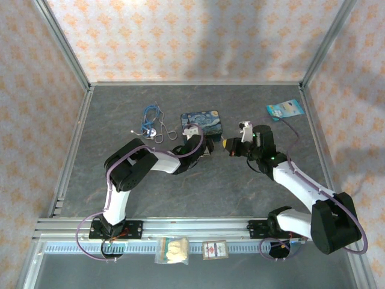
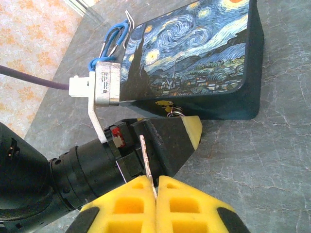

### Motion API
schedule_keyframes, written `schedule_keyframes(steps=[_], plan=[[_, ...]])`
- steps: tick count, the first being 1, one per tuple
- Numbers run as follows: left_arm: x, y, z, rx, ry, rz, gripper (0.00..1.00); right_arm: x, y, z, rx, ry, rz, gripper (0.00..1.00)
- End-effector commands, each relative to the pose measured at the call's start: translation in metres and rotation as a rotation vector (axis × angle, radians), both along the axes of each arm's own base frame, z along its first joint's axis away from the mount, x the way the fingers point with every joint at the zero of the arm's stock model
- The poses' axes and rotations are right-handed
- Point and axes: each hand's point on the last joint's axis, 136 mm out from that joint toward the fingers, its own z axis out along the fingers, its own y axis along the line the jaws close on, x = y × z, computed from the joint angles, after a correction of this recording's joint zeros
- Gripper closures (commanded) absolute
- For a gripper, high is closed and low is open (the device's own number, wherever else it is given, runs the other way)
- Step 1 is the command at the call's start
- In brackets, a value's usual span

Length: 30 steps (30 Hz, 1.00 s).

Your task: Unlock a padlock with a key

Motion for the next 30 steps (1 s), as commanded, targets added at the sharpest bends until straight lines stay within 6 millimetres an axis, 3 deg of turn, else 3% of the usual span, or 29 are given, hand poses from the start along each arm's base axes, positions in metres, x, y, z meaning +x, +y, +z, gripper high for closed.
schedule_keyframes(steps=[1,5,10,19,24,30], plan=[[-0.005,0.002,-0.037,0.048,0.073,-0.017,0.55,0.0,0.001,0.003,0.028,-0.014,0.004,1.0],[-0.004,-0.002,-0.044,0.046,0.088,-0.031,0.69,-0.001,0.002,-0.003,0.031,0.002,0.003,1.0],[-0.007,0.002,-0.036,0.016,0.077,-0.032,0.82,-0.001,0.0,-0.009,0.025,0.009,-0.004,1.0],[-0.01,0.005,0.013,-0.204,0.041,-0.092,0.9,-0.004,0.004,-0.031,0.033,0.041,0.015,1.0],[-0.015,-0.005,0.03,-0.276,0.052,-0.146,1.0,-0.019,0.013,-0.035,0.107,-0.009,0.097,1.0],[-0.024,-0.01,0.05,-0.444,0.064,-0.192,1.0,-0.036,0.027,-0.032,0.239,-0.001,0.181,1.0]])
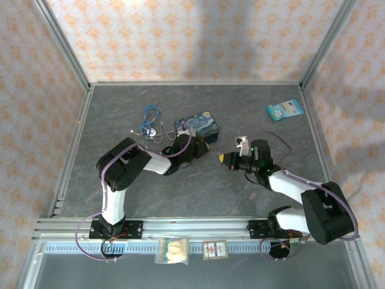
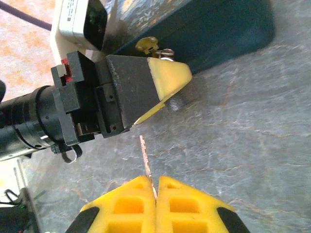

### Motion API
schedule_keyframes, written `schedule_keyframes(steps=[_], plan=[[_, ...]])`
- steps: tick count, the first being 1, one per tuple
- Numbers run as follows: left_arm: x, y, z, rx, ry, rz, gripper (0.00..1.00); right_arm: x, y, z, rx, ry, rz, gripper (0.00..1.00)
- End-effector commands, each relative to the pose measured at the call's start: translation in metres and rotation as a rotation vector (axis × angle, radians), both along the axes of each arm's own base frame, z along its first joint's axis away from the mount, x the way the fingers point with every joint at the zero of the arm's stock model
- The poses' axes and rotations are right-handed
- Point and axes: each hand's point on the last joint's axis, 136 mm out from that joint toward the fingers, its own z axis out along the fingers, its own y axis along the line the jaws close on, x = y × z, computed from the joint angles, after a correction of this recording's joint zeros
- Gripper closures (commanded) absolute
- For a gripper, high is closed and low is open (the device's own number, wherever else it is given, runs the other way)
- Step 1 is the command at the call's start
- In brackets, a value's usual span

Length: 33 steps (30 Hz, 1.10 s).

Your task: Unlock a padlock with a key

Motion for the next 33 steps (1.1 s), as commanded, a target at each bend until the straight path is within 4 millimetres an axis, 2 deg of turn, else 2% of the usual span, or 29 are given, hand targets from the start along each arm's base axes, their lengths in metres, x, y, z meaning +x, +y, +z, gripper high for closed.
schedule_keyframes(steps=[1,2,3,4,10,15,21,33], plan=[[0.0,-0.01,0.045,-0.201,-0.042,-0.04,1.0,-0.001,0.014,0.028,0.139,-0.083,0.065,1.0],[0.0,-0.01,0.049,-0.224,-0.045,-0.046,1.0,-0.002,0.016,0.028,0.156,-0.076,0.075,1.0],[0.0,-0.011,0.067,-0.26,-0.071,-0.056,1.0,-0.004,0.019,0.028,0.182,-0.069,0.094,1.0],[-0.001,-0.013,0.073,-0.276,-0.079,-0.064,1.0,-0.006,0.022,0.029,0.206,-0.062,0.117,1.0],[-0.001,-0.018,0.095,-0.324,-0.11,-0.093,1.0,-0.005,0.031,0.016,0.248,0.007,0.179,1.0],[-0.003,-0.019,0.096,-0.35,-0.105,-0.096,1.0,0.002,0.032,0.015,0.253,0.006,0.178,1.0],[-0.004,-0.02,0.096,-0.364,-0.099,-0.099,1.0,0.01,0.024,0.015,0.253,-0.005,0.154,1.0],[-0.011,-0.019,0.097,-0.386,-0.095,-0.114,1.0,0.019,0.024,0.014,0.256,-0.005,0.146,1.0]])
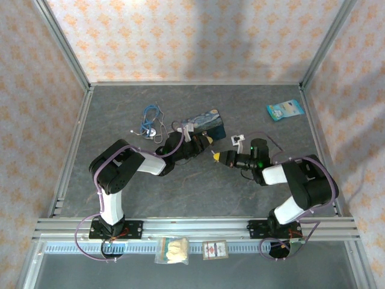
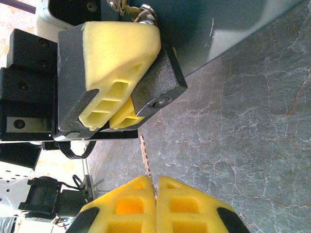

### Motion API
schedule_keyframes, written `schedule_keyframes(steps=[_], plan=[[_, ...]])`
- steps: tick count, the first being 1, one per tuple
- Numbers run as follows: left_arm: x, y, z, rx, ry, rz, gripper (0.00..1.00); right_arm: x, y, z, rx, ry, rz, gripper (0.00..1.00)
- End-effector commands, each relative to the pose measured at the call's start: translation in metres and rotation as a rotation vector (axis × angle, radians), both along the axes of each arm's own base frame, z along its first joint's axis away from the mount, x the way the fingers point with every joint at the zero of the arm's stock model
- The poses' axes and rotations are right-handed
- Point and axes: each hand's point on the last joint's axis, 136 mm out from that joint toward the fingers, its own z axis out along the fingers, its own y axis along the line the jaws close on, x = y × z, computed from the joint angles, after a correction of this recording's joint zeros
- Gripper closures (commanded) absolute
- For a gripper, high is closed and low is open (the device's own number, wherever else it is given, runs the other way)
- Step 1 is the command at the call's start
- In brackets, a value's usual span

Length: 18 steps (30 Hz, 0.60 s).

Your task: Unlock a padlock with a key

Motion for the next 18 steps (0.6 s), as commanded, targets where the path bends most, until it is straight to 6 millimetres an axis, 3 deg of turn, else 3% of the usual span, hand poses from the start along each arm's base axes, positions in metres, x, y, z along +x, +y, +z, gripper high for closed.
schedule_keyframes(steps=[1,18], plan=[[-0.003,-0.005,0.035,-0.083,-0.092,-0.026,1.0,0.011,0.004,0.016,0.029,-0.069,0.01,1.0],[-0.012,-0.009,0.037,-0.112,-0.097,-0.059,1.0,0.023,0.002,0.018,0.072,-0.067,0.006,1.0]])
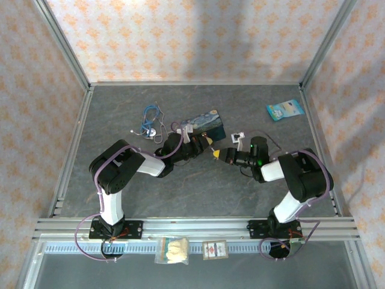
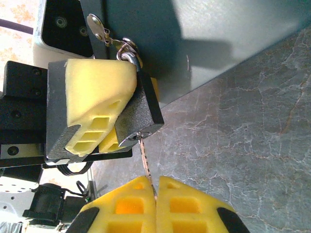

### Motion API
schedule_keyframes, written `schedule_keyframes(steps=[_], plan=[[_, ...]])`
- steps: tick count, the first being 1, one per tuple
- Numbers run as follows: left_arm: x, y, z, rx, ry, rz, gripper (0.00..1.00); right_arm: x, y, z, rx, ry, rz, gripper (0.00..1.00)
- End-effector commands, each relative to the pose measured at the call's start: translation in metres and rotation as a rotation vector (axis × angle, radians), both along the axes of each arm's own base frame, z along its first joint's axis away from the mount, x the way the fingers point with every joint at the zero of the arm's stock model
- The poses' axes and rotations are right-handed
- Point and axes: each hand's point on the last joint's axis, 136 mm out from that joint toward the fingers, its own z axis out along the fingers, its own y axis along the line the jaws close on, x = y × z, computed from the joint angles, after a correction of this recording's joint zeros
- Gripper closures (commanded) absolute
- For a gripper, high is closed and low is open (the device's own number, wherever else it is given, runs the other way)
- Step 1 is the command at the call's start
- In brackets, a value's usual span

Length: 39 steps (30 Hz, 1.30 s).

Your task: Unlock a padlock with a key

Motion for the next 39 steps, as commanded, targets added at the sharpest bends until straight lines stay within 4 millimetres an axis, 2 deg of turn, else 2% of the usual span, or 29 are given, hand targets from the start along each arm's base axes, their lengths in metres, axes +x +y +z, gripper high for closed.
schedule_keyframes(steps=[1,14,30,39], plan=[[-0.008,-0.01,0.034,-0.088,-0.087,-0.049,1.0,0.011,0.002,0.019,0.04,-0.075,0.01,1.0],[-0.013,-0.014,0.031,-0.109,-0.093,-0.078,1.0,0.001,0.008,0.033,0.115,-0.09,0.086,1.0],[-0.036,-0.017,0.052,-0.215,-0.105,-0.176,1.0,0.033,0.01,0.029,0.082,-0.107,0.079,1.0],[-0.047,-0.023,0.061,-0.254,-0.156,-0.23,1.0,0.04,0.012,0.022,0.091,-0.02,0.114,1.0]])
